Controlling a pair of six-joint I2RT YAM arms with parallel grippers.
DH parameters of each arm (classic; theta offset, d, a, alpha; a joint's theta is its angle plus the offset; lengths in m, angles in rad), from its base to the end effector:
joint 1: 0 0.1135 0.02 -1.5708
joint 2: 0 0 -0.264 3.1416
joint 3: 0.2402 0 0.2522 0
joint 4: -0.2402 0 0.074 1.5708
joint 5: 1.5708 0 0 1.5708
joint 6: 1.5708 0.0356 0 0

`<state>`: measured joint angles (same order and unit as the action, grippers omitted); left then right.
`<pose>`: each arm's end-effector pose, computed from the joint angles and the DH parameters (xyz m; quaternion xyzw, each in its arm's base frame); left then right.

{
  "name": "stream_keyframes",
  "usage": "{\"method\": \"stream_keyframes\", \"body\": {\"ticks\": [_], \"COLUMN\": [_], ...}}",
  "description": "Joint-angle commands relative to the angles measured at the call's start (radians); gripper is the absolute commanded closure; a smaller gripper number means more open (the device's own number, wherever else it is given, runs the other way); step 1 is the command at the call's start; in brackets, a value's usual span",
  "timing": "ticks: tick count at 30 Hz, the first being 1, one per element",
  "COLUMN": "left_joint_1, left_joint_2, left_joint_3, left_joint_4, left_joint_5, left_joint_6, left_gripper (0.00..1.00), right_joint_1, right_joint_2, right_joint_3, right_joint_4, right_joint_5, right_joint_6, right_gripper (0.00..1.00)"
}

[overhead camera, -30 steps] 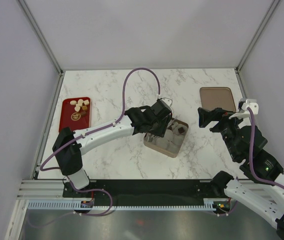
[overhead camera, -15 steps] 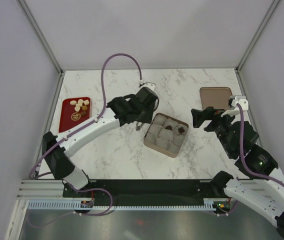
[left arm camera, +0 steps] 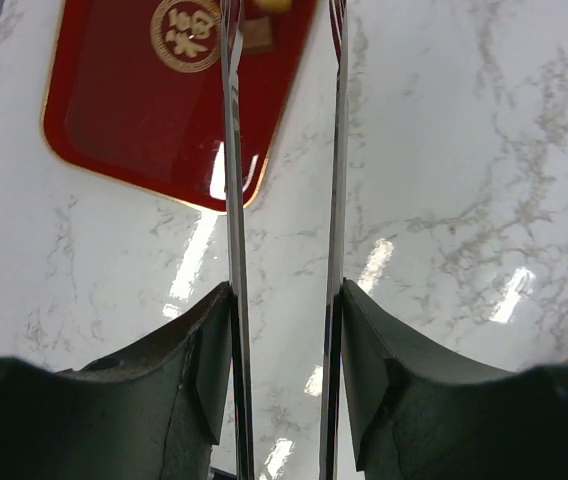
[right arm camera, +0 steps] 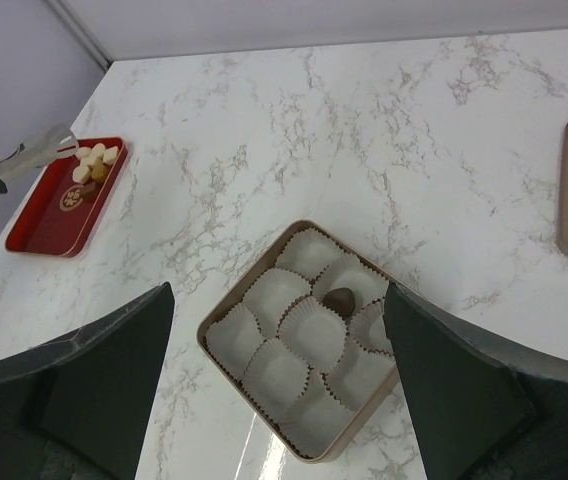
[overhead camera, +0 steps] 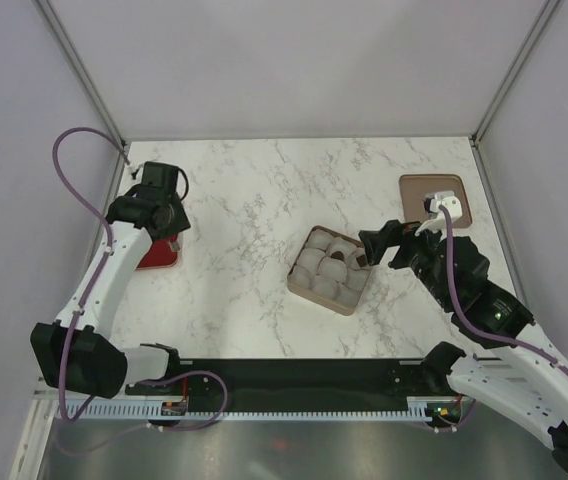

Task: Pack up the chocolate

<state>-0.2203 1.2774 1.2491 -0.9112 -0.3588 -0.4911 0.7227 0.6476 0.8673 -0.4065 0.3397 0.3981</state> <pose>0.2502 -0.0432 0.3326 -0.1811 0.9193 0.0526 0.3454 0.1137 0.0845 0.3647 -0.0162 0.7663 0.2240 0.6019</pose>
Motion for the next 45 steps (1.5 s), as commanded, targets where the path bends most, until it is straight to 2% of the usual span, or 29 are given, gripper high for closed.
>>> {"method": "stream_keyframes", "body": {"ticks": [1, 3, 4, 5, 16, 45], "left_joint_1": [0.081, 0.114, 0.122, 0.127, 0.162, 0.211], "left_joint_2": [-0.013, -0.012, -0.009, -0.006, 0.074, 0.142], "left_joint_3": [-0.046, -0.074, -0.082, -0.088, -0.117, -0.106], "left_joint_4": [-0.002, 0.055, 0.064, 0.067, 0.107, 0.113], "left_joint_5": [0.001, 0.004, 0.130, 0.141, 0.142, 0.136], "left_joint_6": [0.020, 0.037, 0.078, 0.080, 0.080, 0.091], "left_gripper": [0.48, 0.48, 0.44, 0.44, 0.44, 0.48], "right_joint_1": [-0.002, -0.002, -0.002, -0.003, -0.002, -0.002], "right_joint_2": [0.014, 0.015, 0.014, 0.014, 0.004, -0.012], "right_joint_3": [-0.002, -0.002, -0.002, -0.002, -0.013, -0.028], "right_joint_4": [0.054, 0.057, 0.057, 0.057, 0.061, 0.078], "right_joint_5": [-0.047, -0.050, -0.051, -0.053, -0.047, -0.030], "right_joint_6": [0.008, 0.005, 0.004, 0.002, -0.007, -0.019], "right_gripper": [0.05, 0.05, 0.05, 0.05, 0.05, 0.05]}}
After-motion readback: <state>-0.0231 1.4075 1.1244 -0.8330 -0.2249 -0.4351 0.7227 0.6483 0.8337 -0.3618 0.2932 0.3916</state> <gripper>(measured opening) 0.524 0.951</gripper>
